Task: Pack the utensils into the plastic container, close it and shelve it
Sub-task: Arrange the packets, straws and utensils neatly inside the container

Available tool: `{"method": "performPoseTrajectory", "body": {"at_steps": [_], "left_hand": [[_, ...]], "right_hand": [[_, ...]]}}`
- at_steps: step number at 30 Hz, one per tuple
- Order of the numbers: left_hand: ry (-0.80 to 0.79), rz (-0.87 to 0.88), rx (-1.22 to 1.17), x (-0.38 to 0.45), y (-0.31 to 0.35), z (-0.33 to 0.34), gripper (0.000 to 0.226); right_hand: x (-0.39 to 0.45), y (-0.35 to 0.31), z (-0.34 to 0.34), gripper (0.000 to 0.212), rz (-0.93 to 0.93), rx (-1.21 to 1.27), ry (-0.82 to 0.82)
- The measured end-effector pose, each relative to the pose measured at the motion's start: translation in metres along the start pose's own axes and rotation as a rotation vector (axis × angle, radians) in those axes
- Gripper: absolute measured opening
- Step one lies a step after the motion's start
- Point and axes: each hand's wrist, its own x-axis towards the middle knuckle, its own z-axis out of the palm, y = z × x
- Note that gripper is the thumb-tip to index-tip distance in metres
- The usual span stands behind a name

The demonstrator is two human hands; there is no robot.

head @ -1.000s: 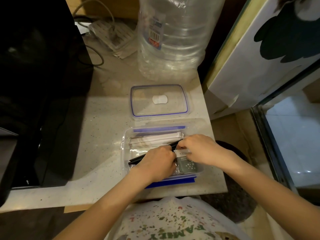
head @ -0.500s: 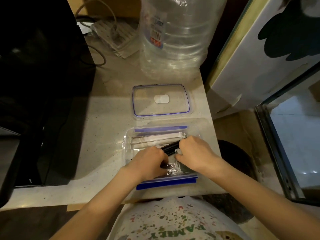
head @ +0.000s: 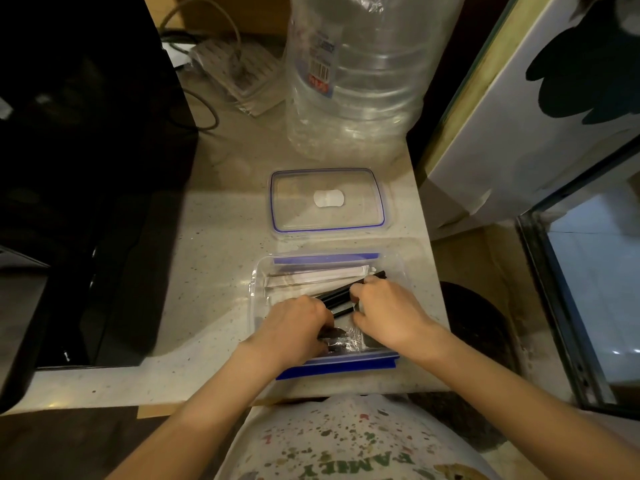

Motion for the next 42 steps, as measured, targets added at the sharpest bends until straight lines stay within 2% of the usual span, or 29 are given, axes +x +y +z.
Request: {"method": "performPoseTrajectory", "body": {"at_steps": [4,9,13,17,20,23,28,33,36,38,42], "left_hand": [[0.007,-0.004,0.018,0.002,-0.003,0.003,0.022],[0.012,0.004,0.014,0.002,-0.005,0.005,0.021],[0.009,-0.019,-0.113,-0.001,-0.005,0.000,0.021],[0.191,-0.073,-0.149,-0.002,-0.011,-0.006,0.020],[0.284,-0.190,-0.097,0.002,-0.012,-0.006,0.030],[0.238,-0.246,-0.036,0.005,-0.008,-0.001,0.032],[0.175,-0.244,0.057,0.005,-0.006,0.005,0.021],[0.139,-0.167,0.067,0.006,-0.008,0.004,0.019],[0.133,-0.150,0.088,0.006,-0.008,0.003,0.020],[0.133,-0.147,0.100,0.006,-0.009,0.004,0.020],[0.140,-0.158,0.103,0.007,-0.009,0.005,0.019]], "right_hand": [[-0.001,0.004,-0.001,0.014,-0.009,0.037,0.035],[0.002,0.003,0.002,0.012,-0.006,0.039,-0.005],[0.000,0.007,-0.001,0.012,-0.009,0.123,0.032],[0.000,0.011,-0.011,0.016,-0.124,0.062,0.139],[0.005,0.008,-0.011,0.021,-0.246,-0.015,0.125],[0.010,0.004,-0.005,0.025,-0.310,-0.089,0.101],[0.013,0.005,0.003,0.022,-0.349,-0.169,0.102],[0.014,0.005,0.000,0.021,-0.327,-0.112,0.077],[0.016,0.005,-0.004,0.021,-0.307,-0.080,0.127],[0.020,0.004,-0.005,0.022,-0.280,-0.134,0.169],[0.031,-0.005,-0.002,0.020,-0.222,-0.283,0.148]]}}
